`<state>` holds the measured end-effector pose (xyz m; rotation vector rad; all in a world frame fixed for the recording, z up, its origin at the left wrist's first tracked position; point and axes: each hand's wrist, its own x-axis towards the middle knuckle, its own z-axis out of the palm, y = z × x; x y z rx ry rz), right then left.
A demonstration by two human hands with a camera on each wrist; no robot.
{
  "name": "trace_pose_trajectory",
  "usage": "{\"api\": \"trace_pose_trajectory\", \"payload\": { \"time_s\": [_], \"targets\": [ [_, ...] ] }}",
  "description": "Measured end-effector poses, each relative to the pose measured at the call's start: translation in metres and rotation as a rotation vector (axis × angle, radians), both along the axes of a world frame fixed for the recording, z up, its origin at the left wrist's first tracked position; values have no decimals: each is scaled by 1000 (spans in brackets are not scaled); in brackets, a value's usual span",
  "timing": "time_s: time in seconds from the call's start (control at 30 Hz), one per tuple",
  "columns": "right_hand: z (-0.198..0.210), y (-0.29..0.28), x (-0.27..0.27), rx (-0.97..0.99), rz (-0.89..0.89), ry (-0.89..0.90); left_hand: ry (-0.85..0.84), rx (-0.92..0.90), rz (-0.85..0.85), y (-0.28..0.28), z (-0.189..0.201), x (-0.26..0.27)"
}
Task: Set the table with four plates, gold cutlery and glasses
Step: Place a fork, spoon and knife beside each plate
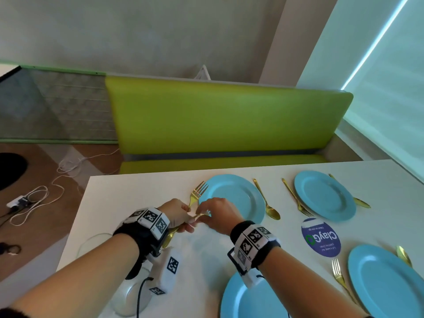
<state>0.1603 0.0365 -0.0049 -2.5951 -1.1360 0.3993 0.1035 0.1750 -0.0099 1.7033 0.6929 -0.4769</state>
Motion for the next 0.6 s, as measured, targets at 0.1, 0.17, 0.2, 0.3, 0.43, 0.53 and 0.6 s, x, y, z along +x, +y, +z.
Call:
{"api": "trace_pose_trajectory", "payload": {
  "time_s": [0.1,0.17,0.2,0.3,0.43,0.53,0.6],
  "targets": [
    [2,11,-9,-6,19,24,28,-5,-57,7,2,-9],
    [2,17,-13,-64,44,61,34,9,-92,12,0,-13],
    [2,19,-15,-88,47,75,37,12,-104,15,-1,-13],
    [3,24,-18,-105,35,95,43,-15,-114,22,-2,-15],
    [1,31,-14,-126,15,77,70,-40,-40,30,2,-14],
    [-3,31,-9,-162,-123,107,74,36,98,51,-4,-8],
    [-11,29,-2,-199,-260,175,31,120,183,69,-8,-4]
  ]
}}
